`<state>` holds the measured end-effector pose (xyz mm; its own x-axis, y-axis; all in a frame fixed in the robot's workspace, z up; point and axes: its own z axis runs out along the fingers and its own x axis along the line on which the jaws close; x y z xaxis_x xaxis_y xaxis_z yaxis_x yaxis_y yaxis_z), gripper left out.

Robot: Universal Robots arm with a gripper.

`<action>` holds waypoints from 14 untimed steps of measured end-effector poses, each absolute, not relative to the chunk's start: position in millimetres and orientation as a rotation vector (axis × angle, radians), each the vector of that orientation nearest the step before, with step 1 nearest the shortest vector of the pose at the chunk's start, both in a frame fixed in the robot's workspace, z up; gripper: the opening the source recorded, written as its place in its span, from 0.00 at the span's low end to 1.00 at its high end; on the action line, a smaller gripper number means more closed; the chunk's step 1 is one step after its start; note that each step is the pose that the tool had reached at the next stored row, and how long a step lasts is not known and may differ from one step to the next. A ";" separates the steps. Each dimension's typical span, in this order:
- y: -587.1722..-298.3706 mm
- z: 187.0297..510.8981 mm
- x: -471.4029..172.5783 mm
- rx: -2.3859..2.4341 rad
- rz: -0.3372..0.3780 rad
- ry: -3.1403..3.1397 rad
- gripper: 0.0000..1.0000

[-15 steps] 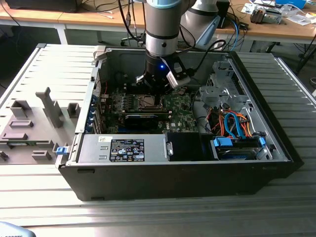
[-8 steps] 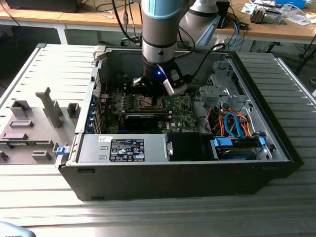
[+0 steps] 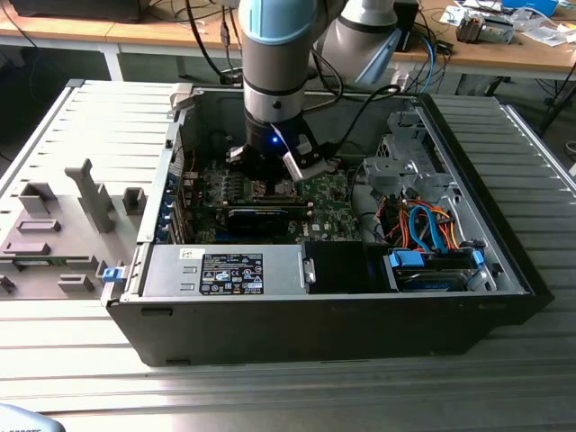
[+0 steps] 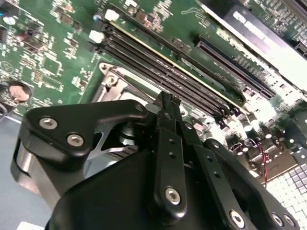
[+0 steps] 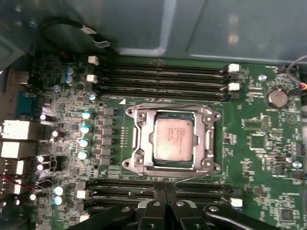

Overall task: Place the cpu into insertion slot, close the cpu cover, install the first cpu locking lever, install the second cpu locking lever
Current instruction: 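Install the second cpu locking lever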

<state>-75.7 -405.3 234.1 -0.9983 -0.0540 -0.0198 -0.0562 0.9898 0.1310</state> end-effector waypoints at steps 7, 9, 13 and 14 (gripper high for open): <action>-406.4 224.8 -92.3 -0.088 0.236 3.115 0.11; -406.4 221.7 -97.6 -0.089 0.239 3.115 0.11; -406.3 216.2 -102.4 -0.103 0.247 3.114 0.11; -406.4 215.1 -102.9 -0.107 0.249 3.114 0.11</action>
